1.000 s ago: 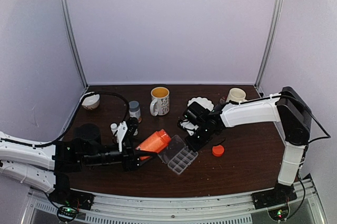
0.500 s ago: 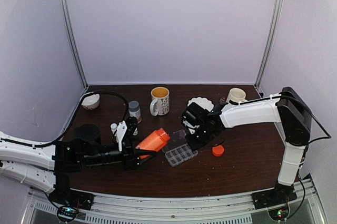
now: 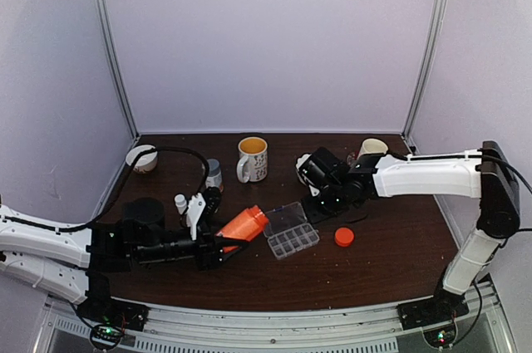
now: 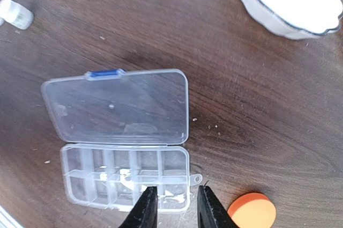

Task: Sort the pills into containers
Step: Adjust the pill container at the center of the board, then pour the pill into the compartment of the pill container.

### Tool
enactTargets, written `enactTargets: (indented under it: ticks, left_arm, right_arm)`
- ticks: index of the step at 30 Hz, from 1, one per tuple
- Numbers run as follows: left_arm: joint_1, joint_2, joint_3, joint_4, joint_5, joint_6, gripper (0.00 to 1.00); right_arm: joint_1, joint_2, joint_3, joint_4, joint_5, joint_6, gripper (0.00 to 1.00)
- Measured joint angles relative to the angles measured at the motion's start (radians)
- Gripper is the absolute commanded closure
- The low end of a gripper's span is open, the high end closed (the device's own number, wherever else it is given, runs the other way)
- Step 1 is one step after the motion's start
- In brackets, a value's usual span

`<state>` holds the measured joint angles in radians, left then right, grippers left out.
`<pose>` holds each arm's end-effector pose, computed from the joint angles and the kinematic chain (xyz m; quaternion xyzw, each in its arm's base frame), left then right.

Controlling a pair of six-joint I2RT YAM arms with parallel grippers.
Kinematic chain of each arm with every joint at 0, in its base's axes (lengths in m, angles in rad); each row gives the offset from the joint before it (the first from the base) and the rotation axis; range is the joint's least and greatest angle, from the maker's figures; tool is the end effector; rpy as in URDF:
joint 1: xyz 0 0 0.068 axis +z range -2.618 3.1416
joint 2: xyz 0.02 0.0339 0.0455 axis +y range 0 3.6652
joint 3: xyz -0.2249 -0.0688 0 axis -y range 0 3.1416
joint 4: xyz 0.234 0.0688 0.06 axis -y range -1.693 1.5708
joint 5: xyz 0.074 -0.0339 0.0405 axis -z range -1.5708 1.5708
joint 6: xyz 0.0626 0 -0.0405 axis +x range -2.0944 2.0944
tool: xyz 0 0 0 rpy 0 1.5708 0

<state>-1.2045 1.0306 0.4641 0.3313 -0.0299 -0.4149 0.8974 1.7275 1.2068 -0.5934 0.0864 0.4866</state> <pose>0.0973 -0.2484 0.1996 0.2934 0.7283 -0.4402 0.4356 0.2213 0.2687 0.1489 -0.1889 0.9547 0.1119 0.2010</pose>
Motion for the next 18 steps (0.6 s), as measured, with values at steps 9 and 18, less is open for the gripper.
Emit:
enactTargets:
  ticks: [9,18]
  left_arm:
    - [-0.011,0.061,0.003,-0.049,-0.019,-0.037,0.74]
    - [-0.015,0.216,0.037,-0.029,-0.039,-0.083,0.76]
  right_arm:
    - [-0.001,-0.224,-0.19,0.172,-0.042,-0.027,0.71]
    - [-0.005,-0.285,-0.319,0.298,-0.071,-0.033,0.7]
